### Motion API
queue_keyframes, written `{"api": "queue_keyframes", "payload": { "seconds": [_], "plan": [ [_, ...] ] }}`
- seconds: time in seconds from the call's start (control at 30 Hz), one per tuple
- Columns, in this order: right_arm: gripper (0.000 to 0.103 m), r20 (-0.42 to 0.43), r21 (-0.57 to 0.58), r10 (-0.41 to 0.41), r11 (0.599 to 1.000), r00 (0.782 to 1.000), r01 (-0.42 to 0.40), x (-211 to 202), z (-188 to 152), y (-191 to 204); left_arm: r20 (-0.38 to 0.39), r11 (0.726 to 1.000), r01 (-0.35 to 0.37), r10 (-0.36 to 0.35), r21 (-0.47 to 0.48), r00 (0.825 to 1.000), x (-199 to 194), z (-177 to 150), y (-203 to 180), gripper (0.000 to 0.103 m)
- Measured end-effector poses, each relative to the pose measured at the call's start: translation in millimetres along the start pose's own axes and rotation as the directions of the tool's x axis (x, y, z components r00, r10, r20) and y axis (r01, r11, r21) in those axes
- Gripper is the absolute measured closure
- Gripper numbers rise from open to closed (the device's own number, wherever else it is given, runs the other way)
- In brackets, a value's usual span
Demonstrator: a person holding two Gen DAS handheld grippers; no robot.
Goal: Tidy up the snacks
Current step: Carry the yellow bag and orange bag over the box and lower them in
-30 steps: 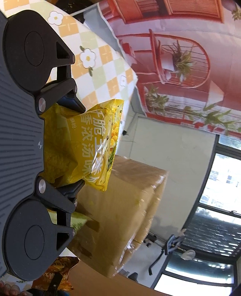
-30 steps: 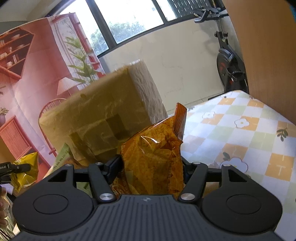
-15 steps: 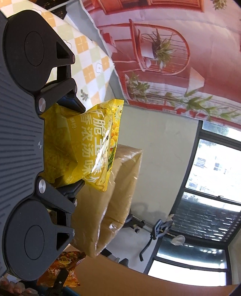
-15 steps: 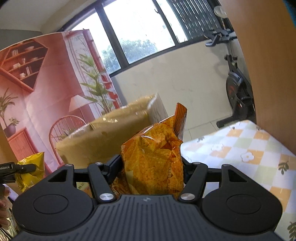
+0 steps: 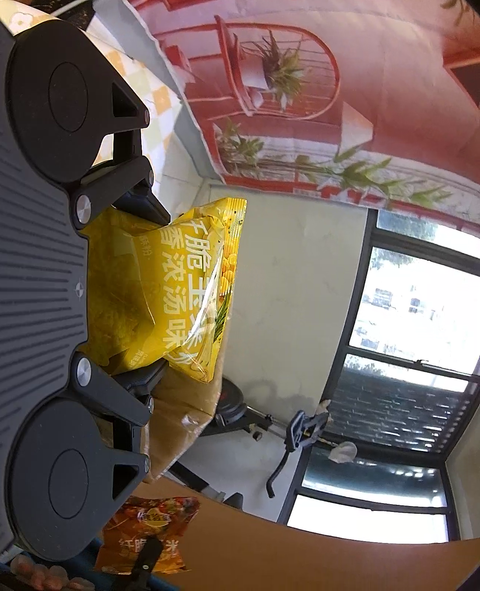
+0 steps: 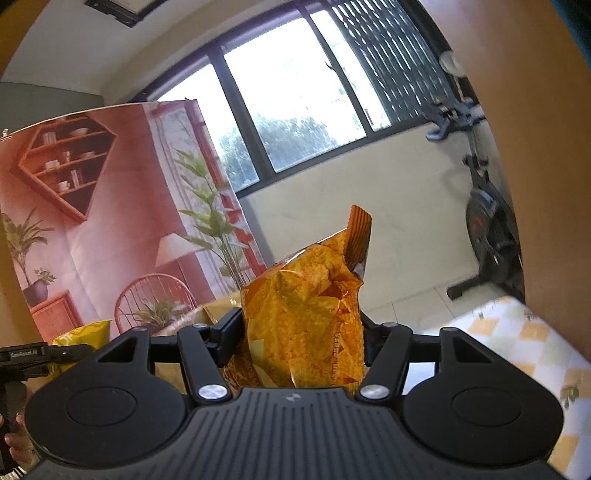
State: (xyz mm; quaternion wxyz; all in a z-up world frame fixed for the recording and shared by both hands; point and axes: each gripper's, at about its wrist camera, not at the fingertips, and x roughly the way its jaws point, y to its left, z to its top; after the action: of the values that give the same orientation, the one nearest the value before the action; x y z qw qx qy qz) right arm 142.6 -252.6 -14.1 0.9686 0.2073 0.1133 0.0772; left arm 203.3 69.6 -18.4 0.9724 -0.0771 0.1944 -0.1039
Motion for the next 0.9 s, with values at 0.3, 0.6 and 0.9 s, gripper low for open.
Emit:
{"api": "queue_keyframes", "payload": {
  "seconds": [0.3, 0.6, 0.9],
  "plan": [
    [0.041, 0.044, -0.053, 0.072, 0.996, 0.996, -0.069, 28, 30, 16, 0.014, 0.998, 0.043, -0.043, 0.045, 0.999, 31, 20, -24, 0.024],
    [0.041, 0.010, -0.071, 0.123, 0.990, 0.992, -0.122, 108, 44, 15, -0.028, 0.997, 0.069, -0.067, 0.043, 0.997, 99, 42, -27, 0.024],
    [0.041, -0.145, -0.080, 0.064, 0.994, 0.987, -0.076, 189, 30, 11, -0.131, 0.994, 0.070, -0.059, 0.081, 0.990, 155, 43, -32, 0.024]
  ]
}}
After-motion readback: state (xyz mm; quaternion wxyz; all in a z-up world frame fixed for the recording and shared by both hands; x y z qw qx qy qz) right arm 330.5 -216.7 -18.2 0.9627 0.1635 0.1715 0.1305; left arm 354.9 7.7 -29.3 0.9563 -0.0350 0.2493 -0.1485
